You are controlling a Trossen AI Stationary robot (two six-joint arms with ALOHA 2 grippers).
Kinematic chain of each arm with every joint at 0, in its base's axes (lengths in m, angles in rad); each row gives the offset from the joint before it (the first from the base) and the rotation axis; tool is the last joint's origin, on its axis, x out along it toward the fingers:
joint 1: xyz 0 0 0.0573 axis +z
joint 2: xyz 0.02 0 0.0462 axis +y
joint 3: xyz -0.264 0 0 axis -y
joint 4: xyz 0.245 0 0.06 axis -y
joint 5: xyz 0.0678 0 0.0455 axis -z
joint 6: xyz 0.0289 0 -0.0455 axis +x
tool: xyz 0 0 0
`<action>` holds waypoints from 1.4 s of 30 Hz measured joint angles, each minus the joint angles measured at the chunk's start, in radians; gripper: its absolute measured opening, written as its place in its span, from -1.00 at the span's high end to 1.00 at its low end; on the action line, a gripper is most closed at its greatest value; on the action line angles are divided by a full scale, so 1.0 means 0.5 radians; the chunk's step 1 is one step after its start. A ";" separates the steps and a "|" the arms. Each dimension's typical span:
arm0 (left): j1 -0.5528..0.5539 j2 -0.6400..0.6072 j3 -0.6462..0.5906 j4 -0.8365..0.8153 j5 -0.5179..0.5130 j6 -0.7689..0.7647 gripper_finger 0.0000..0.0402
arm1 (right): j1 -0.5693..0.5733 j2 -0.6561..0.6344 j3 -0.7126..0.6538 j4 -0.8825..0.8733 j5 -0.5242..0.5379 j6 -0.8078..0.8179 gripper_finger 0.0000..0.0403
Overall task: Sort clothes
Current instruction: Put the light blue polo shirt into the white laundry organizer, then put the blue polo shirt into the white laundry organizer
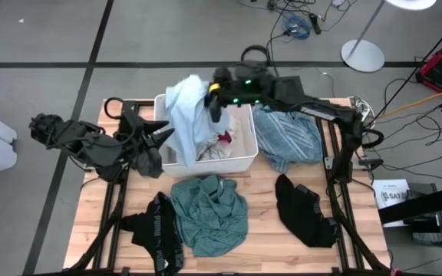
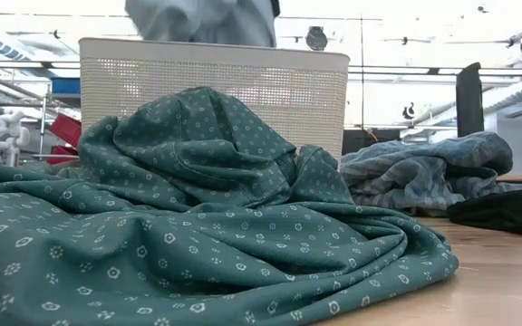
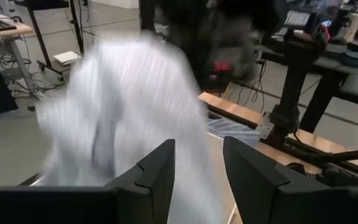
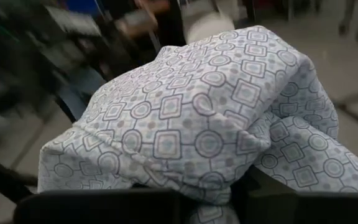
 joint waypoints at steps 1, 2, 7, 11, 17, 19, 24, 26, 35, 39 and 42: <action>0.000 -0.002 0.000 0.000 -0.001 0.000 0.28 | 0.000 0.035 0.000 -0.042 0.001 0.000 0.82; 0.000 -0.003 0.000 -0.001 -0.002 0.002 0.28 | -0.007 0.071 0.000 -0.081 0.003 -0.004 0.82; 0.001 -0.006 0.000 -0.008 -0.003 0.011 0.28 | -0.066 0.158 0.000 -0.329 0.009 -0.009 0.59; 0.001 -0.006 0.000 -0.039 0.017 -0.001 0.28 | -0.143 0.210 0.001 -0.539 0.042 0.122 0.27; 0.001 -0.006 0.000 -0.038 0.051 -0.001 0.28 | -0.249 0.203 0.001 -0.719 -0.095 0.099 -0.10; 0.001 -0.006 0.000 -0.034 0.058 -0.001 0.28 | -0.261 0.176 0.001 -0.742 -0.095 0.091 -0.17; 0.001 -0.006 0.000 -0.034 0.060 -0.001 0.28 | -0.250 0.072 0.001 -0.834 -0.107 0.003 -0.20; 0.001 -0.006 0.000 -0.034 0.061 -0.002 0.28 | -0.238 0.031 0.001 -0.879 -0.104 -0.055 -0.19; 0.001 -0.006 0.000 -0.034 0.061 -0.002 0.28 | -0.243 -0.084 0.002 -0.837 -0.094 -0.182 -0.15; 0.001 -0.006 0.000 -0.035 0.062 -0.002 0.28 | -0.242 -0.084 0.002 -0.858 -0.097 -0.202 -0.15; 0.001 -0.006 0.000 -0.035 0.062 -0.002 0.28 | -0.240 -0.080 0.002 -0.865 -0.101 -0.237 -0.15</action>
